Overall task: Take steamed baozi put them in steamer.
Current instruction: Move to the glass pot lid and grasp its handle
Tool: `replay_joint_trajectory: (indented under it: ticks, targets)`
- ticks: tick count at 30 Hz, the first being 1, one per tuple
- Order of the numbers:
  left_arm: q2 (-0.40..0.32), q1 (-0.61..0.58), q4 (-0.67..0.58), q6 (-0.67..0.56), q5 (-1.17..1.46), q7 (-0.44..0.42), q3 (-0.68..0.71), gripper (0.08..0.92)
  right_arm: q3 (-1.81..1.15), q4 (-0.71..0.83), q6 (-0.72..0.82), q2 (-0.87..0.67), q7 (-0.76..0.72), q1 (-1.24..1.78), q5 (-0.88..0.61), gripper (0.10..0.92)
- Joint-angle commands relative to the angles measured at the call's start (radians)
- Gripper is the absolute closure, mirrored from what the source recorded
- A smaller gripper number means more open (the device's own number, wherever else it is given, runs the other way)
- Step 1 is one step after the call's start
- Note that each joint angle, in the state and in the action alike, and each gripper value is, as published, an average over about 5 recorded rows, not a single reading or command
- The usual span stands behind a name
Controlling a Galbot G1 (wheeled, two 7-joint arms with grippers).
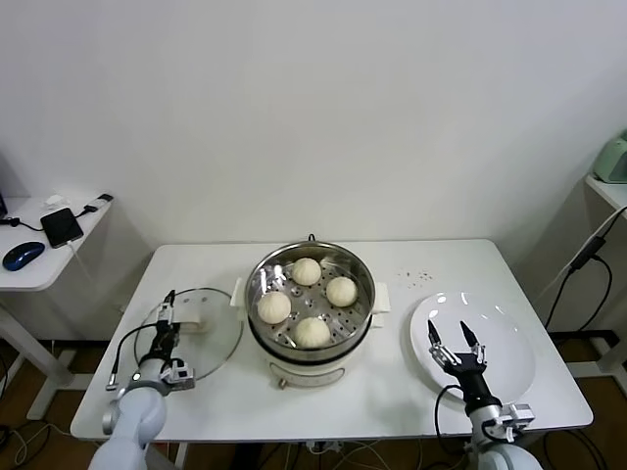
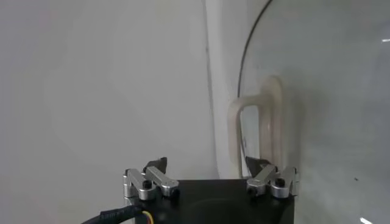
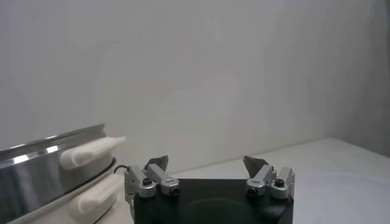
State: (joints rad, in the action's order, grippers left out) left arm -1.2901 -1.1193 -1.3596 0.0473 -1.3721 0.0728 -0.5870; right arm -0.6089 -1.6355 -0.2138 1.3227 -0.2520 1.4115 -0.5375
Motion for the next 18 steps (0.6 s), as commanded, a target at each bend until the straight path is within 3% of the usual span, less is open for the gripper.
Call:
replay_joint_trajectory:
  ticks: [1, 7, 18]
  targets:
    - [-0.007, 0.027, 0.047, 0.012, 0.011, 0.026, 0.002, 0.177, 0.002, -0.001, -0.001, 0.002, 0.000, 0.001, 0.001, 0.203]
    - [-0.012, 0.037, 0.066, -0.001, 0.011, 0.026, 0.003, 0.213, 0.003, -0.003, -0.003, 0.002, -0.001, 0.004, 0.002, 0.203]
    - [-0.009, 0.053, 0.098, -0.023, 0.015, 0.025, 0.001, 0.528, 0.009, -0.004, -0.006, 0.004, -0.001, 0.012, 0.004, 0.203]
